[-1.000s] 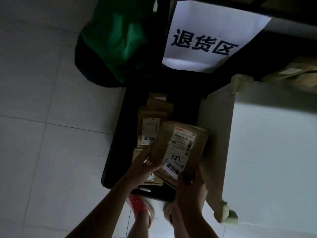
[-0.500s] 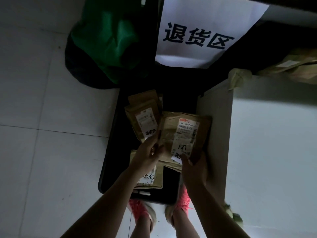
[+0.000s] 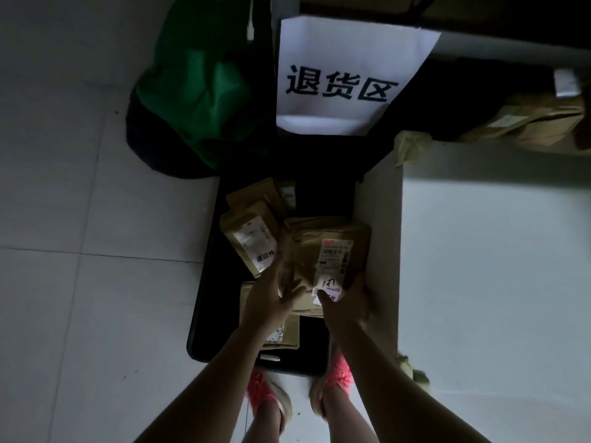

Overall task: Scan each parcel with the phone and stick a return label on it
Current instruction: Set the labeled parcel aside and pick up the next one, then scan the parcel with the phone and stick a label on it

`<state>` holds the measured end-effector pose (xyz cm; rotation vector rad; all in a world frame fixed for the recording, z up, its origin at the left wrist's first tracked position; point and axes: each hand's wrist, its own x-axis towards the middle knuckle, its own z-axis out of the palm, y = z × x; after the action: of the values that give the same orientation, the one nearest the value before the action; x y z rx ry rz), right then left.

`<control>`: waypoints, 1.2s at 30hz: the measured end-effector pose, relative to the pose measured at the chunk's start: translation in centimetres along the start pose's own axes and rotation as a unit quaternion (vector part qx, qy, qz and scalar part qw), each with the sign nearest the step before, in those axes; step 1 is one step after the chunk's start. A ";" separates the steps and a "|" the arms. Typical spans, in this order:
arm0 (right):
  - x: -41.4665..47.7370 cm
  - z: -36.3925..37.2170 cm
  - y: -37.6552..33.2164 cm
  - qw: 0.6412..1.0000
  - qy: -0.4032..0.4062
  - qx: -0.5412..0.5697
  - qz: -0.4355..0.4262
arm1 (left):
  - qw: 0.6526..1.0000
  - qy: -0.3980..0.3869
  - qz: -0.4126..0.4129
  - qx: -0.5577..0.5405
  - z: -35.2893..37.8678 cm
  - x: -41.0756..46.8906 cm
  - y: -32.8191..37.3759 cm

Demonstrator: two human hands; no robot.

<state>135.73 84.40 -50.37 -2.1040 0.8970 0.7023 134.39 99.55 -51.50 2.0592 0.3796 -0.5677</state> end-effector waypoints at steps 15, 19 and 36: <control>-25.7 -27.7 -14.7 0.897 0.147 -0.251 -0.331 | 0.843 0.125 0.278 0.444 -18.3 -16.0 33.2; -30.6 -37.0 -14.8 0.884 0.213 -0.263 -0.322 | 0.797 0.135 0.341 0.481 -18.5 -22.4 43.2; -31.0 -70.8 5.9 0.918 0.254 -0.184 -0.241 | 0.750 0.155 0.358 0.533 9.3 -37.4 62.8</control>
<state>125.94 37.09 10.27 -2.7749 0.4744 0.0549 130.33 57.57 8.90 3.1242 -0.7590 0.1336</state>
